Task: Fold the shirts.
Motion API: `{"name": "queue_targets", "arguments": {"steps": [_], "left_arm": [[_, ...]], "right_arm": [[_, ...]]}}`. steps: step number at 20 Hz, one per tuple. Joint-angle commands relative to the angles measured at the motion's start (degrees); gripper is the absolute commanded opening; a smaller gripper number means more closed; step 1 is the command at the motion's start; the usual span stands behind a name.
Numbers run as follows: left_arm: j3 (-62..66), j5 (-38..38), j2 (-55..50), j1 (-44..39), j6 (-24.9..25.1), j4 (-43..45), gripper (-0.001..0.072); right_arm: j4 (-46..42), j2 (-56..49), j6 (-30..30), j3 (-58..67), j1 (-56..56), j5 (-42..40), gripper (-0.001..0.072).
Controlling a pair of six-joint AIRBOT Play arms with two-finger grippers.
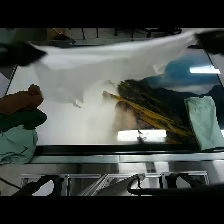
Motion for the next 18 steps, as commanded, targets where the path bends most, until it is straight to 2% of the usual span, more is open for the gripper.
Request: {"name": "queue_targets", "arguments": {"steps": [1, 4, 8, 11, 14, 18], "left_arm": [[14.3, 4.9, 5.0, 0.2, -0.2, 1.9, 0.0015], [5.0, 12.9, 11.9, 0.1, -0.2, 9.2, 0.0015], [-4.1, 13.8, 10.3, 0.1, 3.3, 10.4, 0.0015], [-6.2, 12.7, 1.4, 0.1, 3.4, 10.0, 0.0015], [-7.2, 13.7, -11.0, -1.7, 6.1, 10.1, 0.0014], [-7.0, 21.4, -31.4, -4.2, 7.7, 10.1, 0.0015]], "right_arm": [[-7.1, 6.0, -0.5, 10.7, -0.2, -7.1, 0.001], [-10.5, 5.5, -0.5, 14.1, -0.2, -7.9, 0.0009], [-10.3, -1.7, -0.1, 14.1, -0.2, -6.2, 0.001], [-10.0, -12.1, 2.6, 14.1, -0.1, -2.2, 0.001], [-10.0, -25.1, 3.6, 14.1, 0.3, -0.9, 0.001], [-10.2, -44.7, 3.5, 14.1, 5.4, -5.1, 0.001]]}}
